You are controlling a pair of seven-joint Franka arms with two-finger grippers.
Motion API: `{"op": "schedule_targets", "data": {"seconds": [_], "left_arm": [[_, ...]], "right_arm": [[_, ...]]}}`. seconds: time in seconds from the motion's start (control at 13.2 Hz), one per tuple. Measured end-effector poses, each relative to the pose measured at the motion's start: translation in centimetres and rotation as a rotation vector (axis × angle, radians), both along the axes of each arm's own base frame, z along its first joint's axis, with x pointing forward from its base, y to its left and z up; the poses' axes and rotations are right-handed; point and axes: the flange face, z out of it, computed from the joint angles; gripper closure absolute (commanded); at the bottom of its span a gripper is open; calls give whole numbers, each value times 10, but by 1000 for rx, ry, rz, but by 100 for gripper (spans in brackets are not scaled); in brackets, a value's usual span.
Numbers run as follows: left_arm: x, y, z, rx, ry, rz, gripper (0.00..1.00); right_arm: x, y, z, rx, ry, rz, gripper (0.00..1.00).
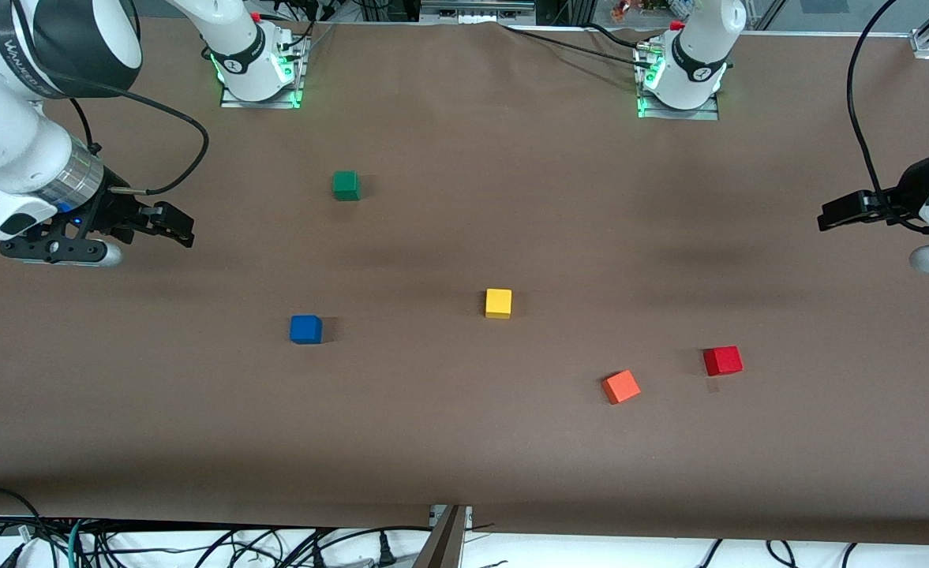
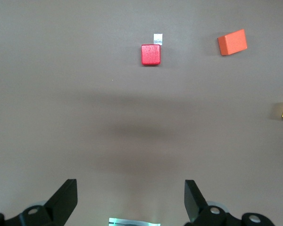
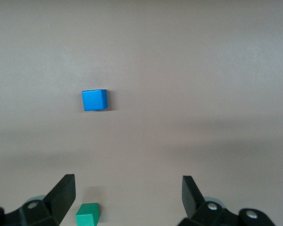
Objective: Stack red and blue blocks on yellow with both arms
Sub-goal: 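Move the left gripper down over the red cube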
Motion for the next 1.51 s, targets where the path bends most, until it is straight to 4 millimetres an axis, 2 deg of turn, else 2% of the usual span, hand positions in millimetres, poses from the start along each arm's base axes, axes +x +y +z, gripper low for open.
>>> {"op": "schedule_targets", "data": {"seconds": [0.45, 0.68, 0.83, 1.21, 1.51], "left_arm": [[2, -1, -5, -1, 9, -2, 0], [15, 2, -25, -5, 25, 1, 0], [34, 5, -55, -10, 22, 5, 0], [86, 4, -161, -26, -3, 2, 0], [109, 4, -240, -37, -20, 6, 0]], "right_arm": [[0, -1, -1, 0, 1, -1, 0], [0, -1, -1, 0, 1, -1, 0], [0, -1, -1, 0, 2, -1, 0], [1, -1, -2, 0, 3, -2, 0], [1, -1, -2, -1, 3, 7, 0]]}}
